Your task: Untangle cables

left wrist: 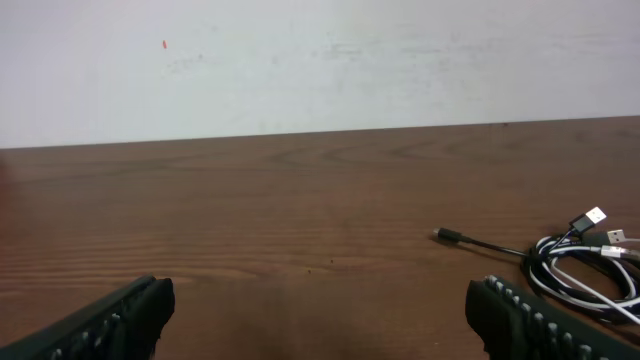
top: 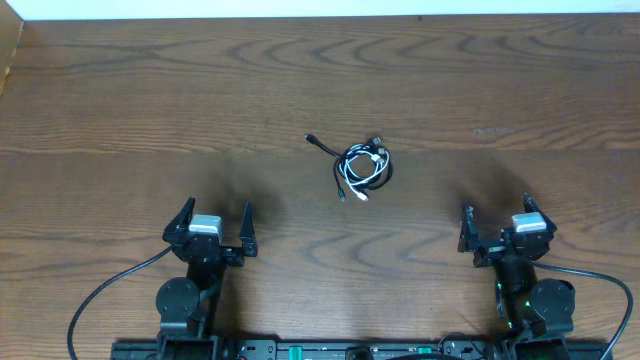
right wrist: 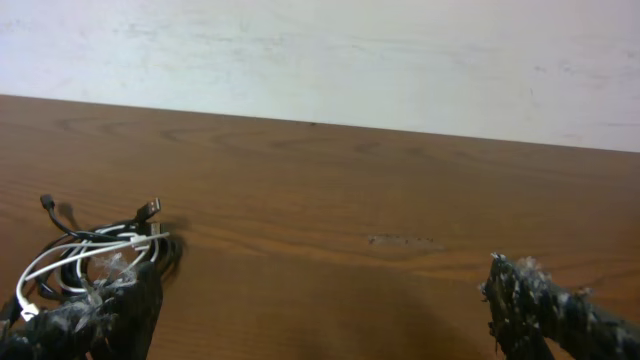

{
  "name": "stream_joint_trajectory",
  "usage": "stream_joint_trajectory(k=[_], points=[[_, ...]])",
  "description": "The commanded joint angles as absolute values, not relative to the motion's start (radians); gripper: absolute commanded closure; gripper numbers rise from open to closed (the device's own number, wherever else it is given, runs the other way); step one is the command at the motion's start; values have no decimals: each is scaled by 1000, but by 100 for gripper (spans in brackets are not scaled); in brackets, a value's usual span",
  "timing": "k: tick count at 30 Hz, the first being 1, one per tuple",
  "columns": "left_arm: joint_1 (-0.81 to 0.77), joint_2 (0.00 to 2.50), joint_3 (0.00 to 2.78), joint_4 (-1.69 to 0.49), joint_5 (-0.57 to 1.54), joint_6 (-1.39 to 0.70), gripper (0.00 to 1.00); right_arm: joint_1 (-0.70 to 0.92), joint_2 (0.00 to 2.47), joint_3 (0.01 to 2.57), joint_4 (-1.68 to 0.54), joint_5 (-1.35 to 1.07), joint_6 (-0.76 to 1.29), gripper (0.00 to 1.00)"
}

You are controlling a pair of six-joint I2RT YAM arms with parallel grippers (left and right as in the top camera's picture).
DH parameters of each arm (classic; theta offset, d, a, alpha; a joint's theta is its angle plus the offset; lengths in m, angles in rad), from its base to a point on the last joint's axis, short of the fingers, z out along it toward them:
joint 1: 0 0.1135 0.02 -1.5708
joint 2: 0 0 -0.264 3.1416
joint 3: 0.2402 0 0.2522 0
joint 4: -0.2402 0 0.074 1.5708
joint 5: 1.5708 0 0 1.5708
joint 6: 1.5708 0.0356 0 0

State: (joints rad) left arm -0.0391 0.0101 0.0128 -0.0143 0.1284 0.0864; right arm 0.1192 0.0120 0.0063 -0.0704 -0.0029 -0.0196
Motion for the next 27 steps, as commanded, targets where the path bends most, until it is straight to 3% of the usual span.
stream_joint_trajectory(k=[1, 21, 27], points=[[-33, 5, 4, -59, 146, 101, 3, 127, 9, 6, -75, 5, -31, 1], [-33, 6, 5, -59, 145, 35, 3, 127, 9, 6, -75, 5, -31, 1], [-33, 61, 105, -177, 123, 0, 3, 127, 9, 6, -75, 5, -31, 1]])
